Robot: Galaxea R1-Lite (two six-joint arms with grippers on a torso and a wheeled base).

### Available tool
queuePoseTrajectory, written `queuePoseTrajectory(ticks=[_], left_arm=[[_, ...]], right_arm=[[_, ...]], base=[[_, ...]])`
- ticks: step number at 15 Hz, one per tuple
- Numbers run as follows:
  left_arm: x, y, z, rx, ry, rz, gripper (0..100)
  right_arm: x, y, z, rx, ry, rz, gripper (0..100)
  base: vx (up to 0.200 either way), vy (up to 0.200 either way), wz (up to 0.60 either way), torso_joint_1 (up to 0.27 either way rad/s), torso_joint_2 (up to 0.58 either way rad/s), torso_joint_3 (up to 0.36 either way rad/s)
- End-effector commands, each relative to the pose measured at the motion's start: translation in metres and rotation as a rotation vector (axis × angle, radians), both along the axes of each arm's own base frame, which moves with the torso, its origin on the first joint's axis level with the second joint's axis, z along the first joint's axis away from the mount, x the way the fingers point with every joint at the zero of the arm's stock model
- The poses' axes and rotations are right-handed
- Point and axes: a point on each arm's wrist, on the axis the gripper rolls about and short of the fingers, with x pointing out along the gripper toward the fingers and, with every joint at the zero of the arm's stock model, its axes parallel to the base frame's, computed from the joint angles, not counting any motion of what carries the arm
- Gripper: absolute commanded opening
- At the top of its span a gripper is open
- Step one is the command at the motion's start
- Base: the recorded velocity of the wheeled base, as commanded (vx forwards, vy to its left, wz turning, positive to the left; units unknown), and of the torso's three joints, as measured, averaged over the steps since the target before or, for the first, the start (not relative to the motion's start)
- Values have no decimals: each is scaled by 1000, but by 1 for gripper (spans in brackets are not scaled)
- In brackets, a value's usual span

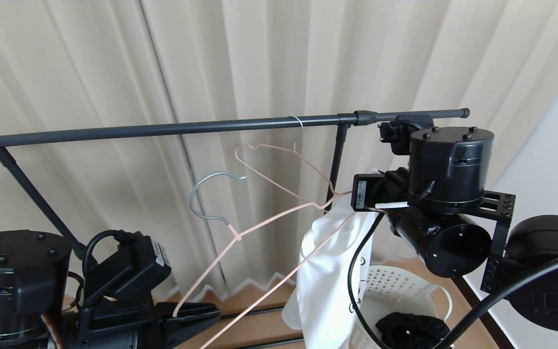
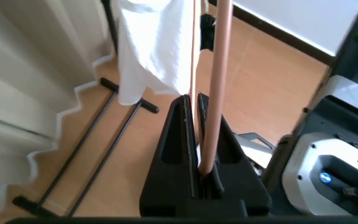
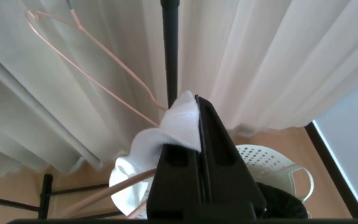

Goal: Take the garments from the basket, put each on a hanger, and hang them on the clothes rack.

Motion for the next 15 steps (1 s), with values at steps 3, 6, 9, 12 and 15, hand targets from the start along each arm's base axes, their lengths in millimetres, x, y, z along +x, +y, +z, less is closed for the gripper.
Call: queuePoseTrajectory(ticks=[3, 6, 9, 12, 15], left_arm=[[6, -12, -3, 49, -4, 27, 0], [12, -16, -1, 59, -16, 49, 0], [15, -20, -1, 68, -23, 75, 0], [23, -27, 3, 53, -71, 187, 0], [25, -33, 7, 47, -85, 233, 0]], right_arm=[[-5, 5, 0, -6, -1, 16, 0], [-5, 5, 0, -19, -4, 1, 0], [-9, 9, -1, -20, -2, 16, 0], [-9, 8, 0, -24, -7, -6, 0], [-8, 9, 0, -33, -9, -22, 0]], base=[[0, 0, 0, 0, 0, 0], [0, 0, 0, 0, 0, 0], [0, 0, 0, 0, 0, 0], [0, 0, 0, 0, 0, 0], [0, 0, 0, 0, 0, 0]])
